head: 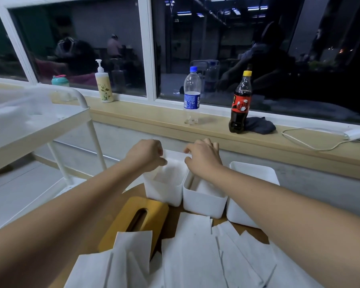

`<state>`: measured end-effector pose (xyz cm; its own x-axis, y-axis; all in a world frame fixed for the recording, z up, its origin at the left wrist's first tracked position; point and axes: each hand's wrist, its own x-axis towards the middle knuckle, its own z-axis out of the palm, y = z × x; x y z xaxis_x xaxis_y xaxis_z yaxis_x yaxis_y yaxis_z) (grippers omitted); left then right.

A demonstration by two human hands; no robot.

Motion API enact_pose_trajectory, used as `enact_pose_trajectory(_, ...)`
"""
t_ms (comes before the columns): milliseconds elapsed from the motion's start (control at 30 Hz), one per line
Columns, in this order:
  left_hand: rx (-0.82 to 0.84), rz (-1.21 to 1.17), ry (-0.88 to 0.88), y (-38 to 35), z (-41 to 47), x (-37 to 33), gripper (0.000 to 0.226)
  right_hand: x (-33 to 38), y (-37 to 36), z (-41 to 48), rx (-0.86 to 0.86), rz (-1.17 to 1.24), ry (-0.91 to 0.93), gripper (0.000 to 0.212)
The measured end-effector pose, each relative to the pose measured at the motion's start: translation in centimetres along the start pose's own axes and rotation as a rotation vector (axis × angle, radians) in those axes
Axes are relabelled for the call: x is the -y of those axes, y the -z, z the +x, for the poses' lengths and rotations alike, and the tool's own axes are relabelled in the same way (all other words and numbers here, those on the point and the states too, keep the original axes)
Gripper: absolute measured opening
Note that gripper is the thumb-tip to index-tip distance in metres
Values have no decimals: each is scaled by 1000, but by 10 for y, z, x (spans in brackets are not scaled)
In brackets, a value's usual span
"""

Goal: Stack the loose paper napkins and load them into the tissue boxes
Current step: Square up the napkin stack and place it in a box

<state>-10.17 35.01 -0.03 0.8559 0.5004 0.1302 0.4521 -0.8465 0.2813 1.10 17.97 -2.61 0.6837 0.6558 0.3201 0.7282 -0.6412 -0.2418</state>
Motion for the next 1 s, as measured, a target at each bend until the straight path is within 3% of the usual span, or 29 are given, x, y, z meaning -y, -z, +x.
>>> enact_pose_trajectory(267, -15, -150, -67, 40, -100, -19, 16, -2, 59, -94, -104, 310, -40, 21)
enact_pose_trajectory(733, 47, -245, -181, 14, -347, -44, 11, 43, 83, -348, -61, 408, -14, 16)
enact_pose_trajectory(867, 33, -283, -229, -15, -394, -31, 9, 65, 66, -409, 0, 378, 51, 20)
enact_pose_trajectory(1000, -24, -299, -211, -39, -427, -11, 14, 77, 48, -457, 108, 364, 238, 25)
